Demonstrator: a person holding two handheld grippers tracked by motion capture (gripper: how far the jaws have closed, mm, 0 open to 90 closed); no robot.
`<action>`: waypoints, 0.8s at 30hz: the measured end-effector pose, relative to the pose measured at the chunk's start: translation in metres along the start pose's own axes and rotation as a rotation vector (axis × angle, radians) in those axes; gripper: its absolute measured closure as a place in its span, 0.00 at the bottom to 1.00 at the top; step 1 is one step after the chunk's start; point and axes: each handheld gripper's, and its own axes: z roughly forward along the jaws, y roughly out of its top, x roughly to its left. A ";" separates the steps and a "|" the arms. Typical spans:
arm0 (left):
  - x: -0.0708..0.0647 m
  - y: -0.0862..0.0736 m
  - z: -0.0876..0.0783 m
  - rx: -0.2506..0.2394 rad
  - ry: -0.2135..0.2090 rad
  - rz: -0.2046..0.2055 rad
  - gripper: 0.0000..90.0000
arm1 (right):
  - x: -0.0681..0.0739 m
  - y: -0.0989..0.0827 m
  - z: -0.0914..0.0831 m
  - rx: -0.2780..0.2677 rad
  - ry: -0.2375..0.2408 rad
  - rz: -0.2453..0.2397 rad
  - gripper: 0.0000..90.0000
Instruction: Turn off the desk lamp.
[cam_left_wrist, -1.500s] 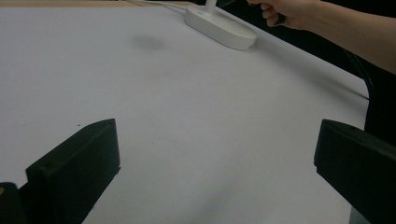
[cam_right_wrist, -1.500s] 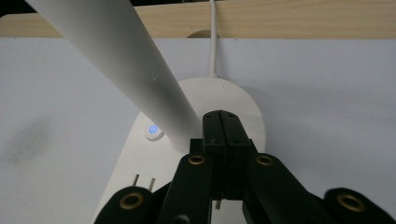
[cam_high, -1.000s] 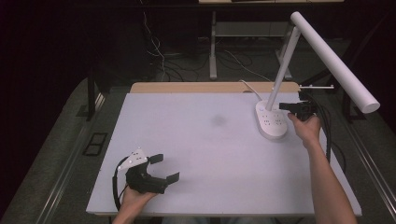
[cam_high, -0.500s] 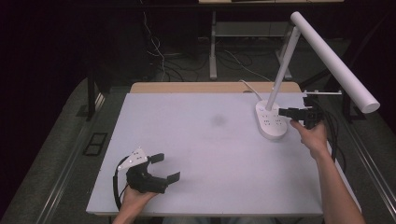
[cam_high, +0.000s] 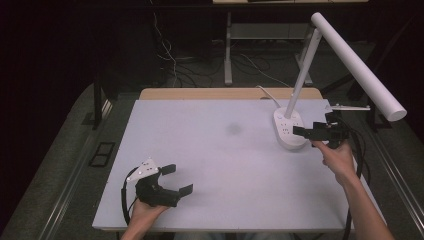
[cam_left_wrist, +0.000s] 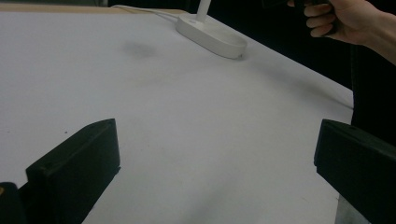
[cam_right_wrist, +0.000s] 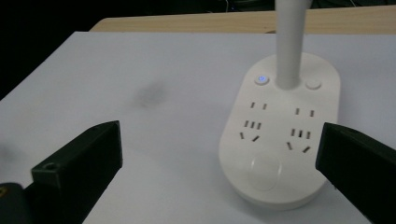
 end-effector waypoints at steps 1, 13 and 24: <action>0.000 0.000 0.000 0.000 0.000 0.000 0.00 | 0.003 -0.001 -0.002 -0.004 0.011 -0.002 0.01; 0.000 0.000 0.000 0.000 -0.002 0.002 0.00 | 0.034 -0.030 -0.019 -0.011 0.122 -0.062 0.01; -0.001 0.000 0.000 0.004 -0.003 0.005 0.00 | 0.045 -0.059 -0.026 -0.024 0.168 -0.079 0.01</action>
